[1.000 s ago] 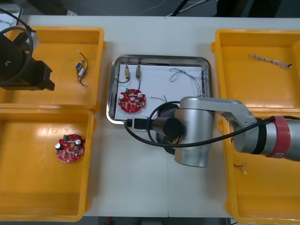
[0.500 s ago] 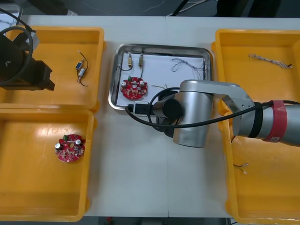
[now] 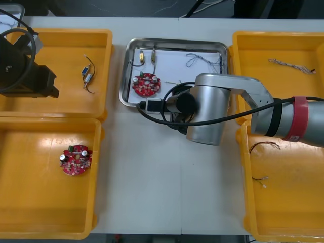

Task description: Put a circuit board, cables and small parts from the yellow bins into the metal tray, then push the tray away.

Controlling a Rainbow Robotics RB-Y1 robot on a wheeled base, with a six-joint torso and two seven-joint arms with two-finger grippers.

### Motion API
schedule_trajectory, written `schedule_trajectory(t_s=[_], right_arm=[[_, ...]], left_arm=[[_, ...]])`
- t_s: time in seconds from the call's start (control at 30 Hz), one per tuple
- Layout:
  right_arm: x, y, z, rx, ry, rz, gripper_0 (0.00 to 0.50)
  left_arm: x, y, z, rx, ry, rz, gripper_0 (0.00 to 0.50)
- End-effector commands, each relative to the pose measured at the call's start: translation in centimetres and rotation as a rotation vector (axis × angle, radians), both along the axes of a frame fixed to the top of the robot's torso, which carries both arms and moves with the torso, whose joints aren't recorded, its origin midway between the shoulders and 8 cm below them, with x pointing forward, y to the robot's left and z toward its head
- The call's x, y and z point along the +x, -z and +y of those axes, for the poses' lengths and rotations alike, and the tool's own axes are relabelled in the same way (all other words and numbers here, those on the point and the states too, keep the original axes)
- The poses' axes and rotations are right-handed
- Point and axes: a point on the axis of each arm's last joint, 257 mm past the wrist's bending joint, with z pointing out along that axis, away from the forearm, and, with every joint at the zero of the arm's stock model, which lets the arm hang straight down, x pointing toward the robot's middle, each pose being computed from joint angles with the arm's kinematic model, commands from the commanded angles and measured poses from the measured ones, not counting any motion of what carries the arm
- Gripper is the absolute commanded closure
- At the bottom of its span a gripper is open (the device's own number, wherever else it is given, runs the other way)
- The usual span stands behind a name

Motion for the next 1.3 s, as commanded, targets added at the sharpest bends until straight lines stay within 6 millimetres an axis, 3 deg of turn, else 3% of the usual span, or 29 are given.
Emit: schedule_trajectory(t_s=[0.03,1.3], right_arm=[[1.0,-2.7,2.3,-0.014,-0.077,-0.058,0.500],[6.9,-7.1,2.8,-0.012,-0.152,-0.165,0.500]], left_arm=[[-0.6,-0.2,1.6,0.032,-0.061,-0.003,0.000],[-0.6,-0.2,1.6,0.032,-0.061,-0.003,0.000]])
